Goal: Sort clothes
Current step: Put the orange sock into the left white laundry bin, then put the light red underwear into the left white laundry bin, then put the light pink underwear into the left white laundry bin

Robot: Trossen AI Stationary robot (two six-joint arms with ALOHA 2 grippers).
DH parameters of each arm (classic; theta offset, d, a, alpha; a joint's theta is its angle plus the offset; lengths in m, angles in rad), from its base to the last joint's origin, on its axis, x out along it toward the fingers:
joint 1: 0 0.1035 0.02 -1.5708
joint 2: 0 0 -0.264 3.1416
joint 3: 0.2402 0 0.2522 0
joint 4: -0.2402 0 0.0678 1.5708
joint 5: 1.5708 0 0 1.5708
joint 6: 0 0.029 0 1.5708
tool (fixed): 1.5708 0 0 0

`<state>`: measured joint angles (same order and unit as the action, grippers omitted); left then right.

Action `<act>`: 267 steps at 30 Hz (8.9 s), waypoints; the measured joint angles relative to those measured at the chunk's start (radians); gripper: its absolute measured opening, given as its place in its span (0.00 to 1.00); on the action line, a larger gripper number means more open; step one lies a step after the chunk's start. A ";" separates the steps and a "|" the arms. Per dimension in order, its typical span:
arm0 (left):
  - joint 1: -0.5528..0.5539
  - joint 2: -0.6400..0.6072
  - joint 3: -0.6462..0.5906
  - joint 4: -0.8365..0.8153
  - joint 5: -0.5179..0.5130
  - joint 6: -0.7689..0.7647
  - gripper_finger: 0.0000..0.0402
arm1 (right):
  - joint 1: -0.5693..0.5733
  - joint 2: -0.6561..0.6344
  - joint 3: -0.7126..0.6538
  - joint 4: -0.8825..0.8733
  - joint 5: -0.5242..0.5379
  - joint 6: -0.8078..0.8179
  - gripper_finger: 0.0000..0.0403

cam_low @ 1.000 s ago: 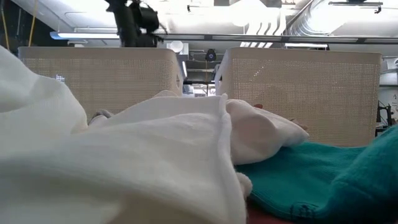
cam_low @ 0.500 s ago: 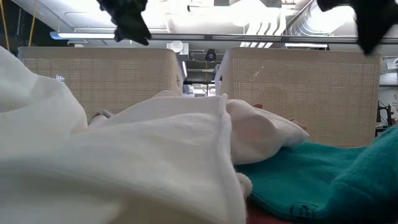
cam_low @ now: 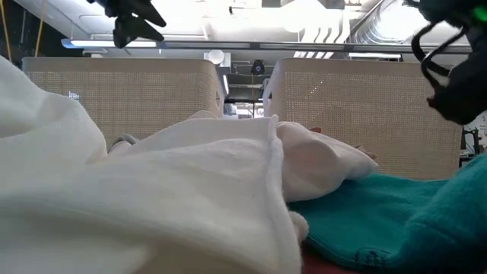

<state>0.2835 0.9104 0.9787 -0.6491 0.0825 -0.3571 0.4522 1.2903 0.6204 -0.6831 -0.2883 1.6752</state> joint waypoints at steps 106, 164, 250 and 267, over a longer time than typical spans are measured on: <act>0.261 0.142 0.085 -0.325 -0.522 0.158 0.25 | -0.309 0.261 1.002 0.481 0.584 -1.253 0.32; -1.150 0.639 0.066 -0.334 0.159 -1.360 0.29 | -0.384 0.262 1.001 -0.049 0.466 -1.553 0.32; 0.482 0.237 0.158 -0.209 -0.146 0.366 0.51 | -0.365 0.201 1.001 -0.060 0.539 -1.062 0.32; 0.203 0.014 0.167 -0.001 0.023 0.202 0.45 | -0.257 0.368 1.001 -0.485 0.327 -1.374 0.32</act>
<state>0.4866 0.9246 1.1454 -0.6502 0.1053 -0.1553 0.1948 1.6580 1.6218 -1.1684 0.0390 0.3017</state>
